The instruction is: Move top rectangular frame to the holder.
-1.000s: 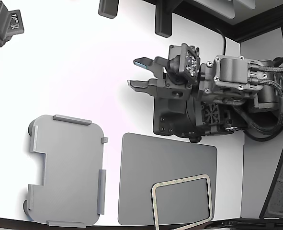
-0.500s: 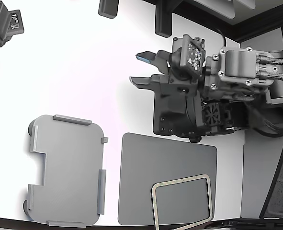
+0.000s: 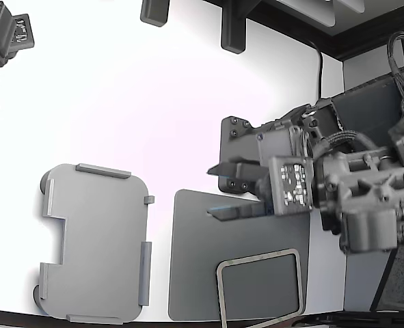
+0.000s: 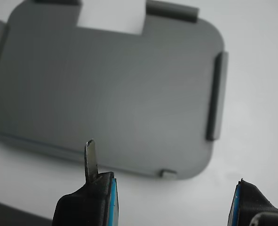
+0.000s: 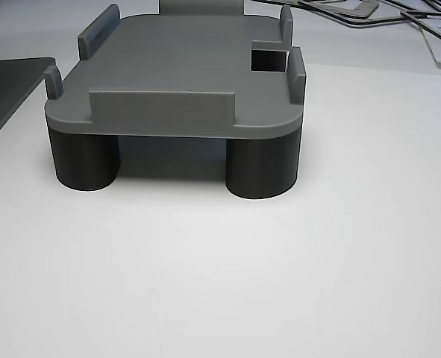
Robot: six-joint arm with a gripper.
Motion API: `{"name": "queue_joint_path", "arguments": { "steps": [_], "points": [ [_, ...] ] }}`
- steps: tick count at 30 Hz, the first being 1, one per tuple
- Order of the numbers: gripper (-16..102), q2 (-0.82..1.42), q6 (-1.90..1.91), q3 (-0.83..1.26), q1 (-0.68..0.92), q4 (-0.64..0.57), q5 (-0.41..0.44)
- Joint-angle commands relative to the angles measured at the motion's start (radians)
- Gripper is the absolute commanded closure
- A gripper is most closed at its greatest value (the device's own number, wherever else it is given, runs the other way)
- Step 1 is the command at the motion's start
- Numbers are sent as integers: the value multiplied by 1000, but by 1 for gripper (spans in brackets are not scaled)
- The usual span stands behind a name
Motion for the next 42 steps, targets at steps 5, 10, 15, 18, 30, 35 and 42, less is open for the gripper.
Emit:
{"name": "queue_joint_path", "arguments": {
  "steps": [5, 10, 15, 18, 30, 35, 42],
  "points": [
    [-13, -84, 334, 12, 347, 71, 54],
    [-10, -176, 528, 52, 505, 83, 28],
    [-14, -158, 644, 144, 566, 67, -149],
    [-14, -143, 692, 202, 597, 60, -193],
    [-13, -235, 742, 311, 621, -80, -221],
    [-14, -265, 744, 337, 626, -127, -264],
    [-13, -295, 752, 341, 641, -138, -268]
  ]
}}
